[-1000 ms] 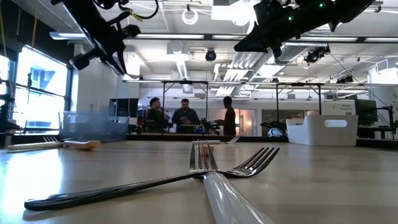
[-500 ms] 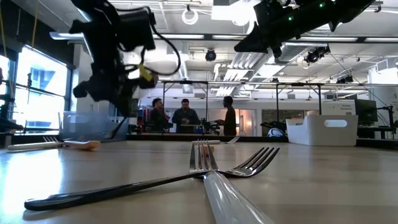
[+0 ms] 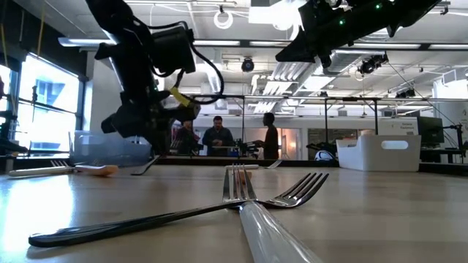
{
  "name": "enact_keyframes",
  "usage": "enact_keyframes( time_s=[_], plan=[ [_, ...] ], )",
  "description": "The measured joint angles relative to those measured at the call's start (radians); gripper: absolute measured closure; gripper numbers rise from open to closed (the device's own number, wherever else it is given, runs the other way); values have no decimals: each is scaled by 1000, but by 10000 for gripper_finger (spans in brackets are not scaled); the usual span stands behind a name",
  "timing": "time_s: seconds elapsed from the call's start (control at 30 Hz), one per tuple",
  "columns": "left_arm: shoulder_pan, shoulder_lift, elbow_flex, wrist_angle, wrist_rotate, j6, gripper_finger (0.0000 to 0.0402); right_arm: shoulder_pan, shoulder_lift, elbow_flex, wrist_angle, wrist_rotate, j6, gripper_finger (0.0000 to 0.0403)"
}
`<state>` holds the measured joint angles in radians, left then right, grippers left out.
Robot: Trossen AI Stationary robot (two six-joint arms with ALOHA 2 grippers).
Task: Sort silverware by color (type)
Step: Put the top black fork into the black bin
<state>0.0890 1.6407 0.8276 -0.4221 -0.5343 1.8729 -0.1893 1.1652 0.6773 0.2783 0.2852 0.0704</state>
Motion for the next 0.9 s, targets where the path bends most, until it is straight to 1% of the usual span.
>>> enact_keyframes(
  time_s=[0.2,0.43,0.53,0.63,0.73,0.83,0.9],
  plan=[
    [2,36,0,3,16,-110,364,0,0,0,-1,0,0,403],
    [2,50,0,13,20,-192,323,0,0,0,-1,0,0,403],
    [-1,41,0,45,-14,-283,301,0,0,0,-1,0,0,403],
    [-8,21,0,63,-72,-409,284,0,0,0,-1,0,0,403],
    [-24,-14,0,59,-90,-583,274,0,0,0,-4,0,0,403],
    [-40,-59,0,31,-100,-795,271,0,0,0,-5,0,0,403],
    [-47,-96,0,-9,-100,-980,271,0,0,0,-5,0,0,403]
  ],
)
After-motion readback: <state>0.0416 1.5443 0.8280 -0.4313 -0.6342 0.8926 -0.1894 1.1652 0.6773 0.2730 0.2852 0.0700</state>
